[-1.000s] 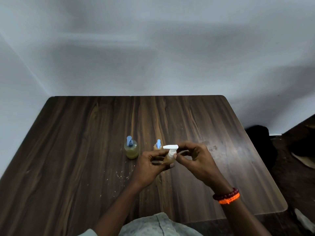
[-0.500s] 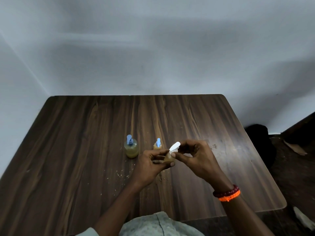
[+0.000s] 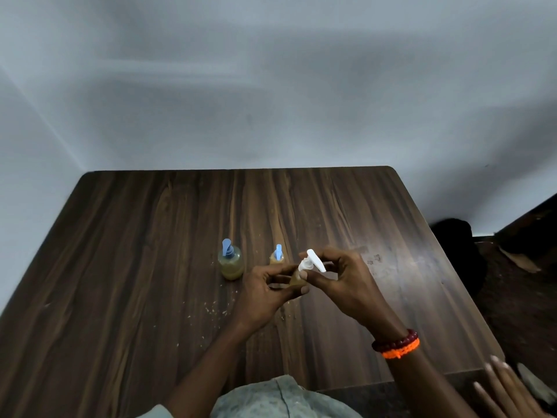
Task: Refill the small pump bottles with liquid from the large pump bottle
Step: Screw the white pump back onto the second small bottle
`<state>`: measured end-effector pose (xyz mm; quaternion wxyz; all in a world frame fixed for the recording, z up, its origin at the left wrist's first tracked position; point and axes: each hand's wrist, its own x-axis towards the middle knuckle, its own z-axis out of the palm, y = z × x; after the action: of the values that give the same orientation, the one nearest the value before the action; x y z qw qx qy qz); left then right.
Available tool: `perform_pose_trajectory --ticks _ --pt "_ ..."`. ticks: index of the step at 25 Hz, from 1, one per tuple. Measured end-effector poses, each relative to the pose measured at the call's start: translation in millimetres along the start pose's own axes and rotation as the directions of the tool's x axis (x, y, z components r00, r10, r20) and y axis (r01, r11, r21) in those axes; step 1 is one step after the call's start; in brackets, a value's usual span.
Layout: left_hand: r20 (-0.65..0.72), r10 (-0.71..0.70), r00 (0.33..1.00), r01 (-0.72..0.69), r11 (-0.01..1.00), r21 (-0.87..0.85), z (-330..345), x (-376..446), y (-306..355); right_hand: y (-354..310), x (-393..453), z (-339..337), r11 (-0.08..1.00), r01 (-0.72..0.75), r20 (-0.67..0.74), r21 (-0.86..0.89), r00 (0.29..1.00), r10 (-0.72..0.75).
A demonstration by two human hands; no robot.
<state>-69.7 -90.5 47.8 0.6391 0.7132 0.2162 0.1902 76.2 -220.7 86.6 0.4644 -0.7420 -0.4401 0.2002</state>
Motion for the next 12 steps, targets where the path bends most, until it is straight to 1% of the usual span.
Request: perform_pose_trajectory --ticks 2,5,7,8,11,12 --pt "0.001 -0.009 1.000 0.009 1.000 0.006 0.8 -1.2 -1.4 -0.2 -1.5 2.3 0.999 -0.022 -0.029 -0.026 0.999 0.022" --pt "0.001 -0.025 1.000 0.025 0.999 0.037 3.8 -1.8 -5.4 -3.4 -3.4 10.7 0.992 -0.079 -0.153 -0.100 0.986 0.063" --pt "-0.004 -0.026 1.000 0.026 0.998 0.051 4.8 -0.7 -4.9 -3.1 -4.1 16.1 0.988 -0.099 -0.204 -0.121 0.976 0.073" --pt "-0.009 -0.023 1.000 0.023 0.999 0.044 4.8 -0.7 -3.9 -2.0 -5.1 16.1 0.989 -0.104 -0.205 -0.108 0.975 0.080" --pt "-0.024 -0.036 0.999 0.036 0.999 0.012 1.7 -1.1 -3.2 1.7 -7.1 9.6 0.992 -0.126 -0.138 -0.003 0.983 0.125" --pt "-0.028 -0.040 0.999 0.040 0.999 0.005 0.8 -1.0 -3.9 3.3 -7.6 8.0 0.992 -0.124 -0.137 0.013 0.983 0.125"
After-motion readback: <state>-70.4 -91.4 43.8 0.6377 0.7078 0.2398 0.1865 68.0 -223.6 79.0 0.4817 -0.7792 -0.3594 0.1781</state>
